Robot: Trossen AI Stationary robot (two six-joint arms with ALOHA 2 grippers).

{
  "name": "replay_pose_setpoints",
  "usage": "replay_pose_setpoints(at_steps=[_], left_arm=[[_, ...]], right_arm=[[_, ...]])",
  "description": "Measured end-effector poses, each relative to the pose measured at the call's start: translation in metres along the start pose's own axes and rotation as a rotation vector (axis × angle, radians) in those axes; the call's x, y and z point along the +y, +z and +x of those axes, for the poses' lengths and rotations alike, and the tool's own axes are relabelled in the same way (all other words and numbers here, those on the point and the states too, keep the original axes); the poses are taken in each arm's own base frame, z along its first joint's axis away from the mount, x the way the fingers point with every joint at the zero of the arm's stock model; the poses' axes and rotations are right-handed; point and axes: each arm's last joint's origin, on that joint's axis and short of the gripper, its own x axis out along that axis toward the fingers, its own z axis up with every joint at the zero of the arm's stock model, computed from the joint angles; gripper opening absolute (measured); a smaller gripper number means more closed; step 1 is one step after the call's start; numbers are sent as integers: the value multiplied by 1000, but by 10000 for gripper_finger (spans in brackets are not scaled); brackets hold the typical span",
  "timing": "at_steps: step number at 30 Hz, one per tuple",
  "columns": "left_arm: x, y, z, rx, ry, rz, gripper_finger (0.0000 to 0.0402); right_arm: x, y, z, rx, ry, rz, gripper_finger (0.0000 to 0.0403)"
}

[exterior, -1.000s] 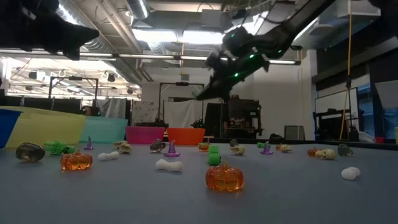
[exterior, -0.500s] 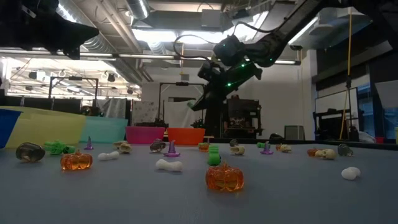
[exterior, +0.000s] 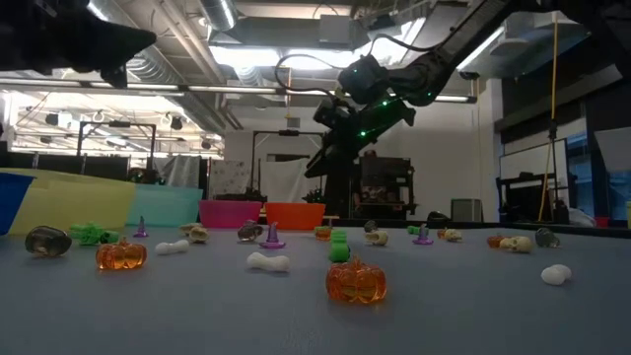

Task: Sort Halloween decoration
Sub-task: Put the purple witch hat toy into the pink bin

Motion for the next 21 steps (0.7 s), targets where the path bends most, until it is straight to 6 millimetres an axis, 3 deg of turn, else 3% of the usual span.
replay_pose_setpoints(at_steps=[5,9,17,21], left_arm=[[0,7,3,-72,2,-63,0],[-2,17,10,-165,6,-78,0],[-6,22,34,-263,41,50,0],[-7,25,53,-213,56,70,0]], right_arm=[[0,3,-5,49,-36,-5,180],[-5,17,-28,158,-141,-24,175],[-7,50,-112,234,-81,-40,173],[-9,60,-159,231,-64,18,173]])
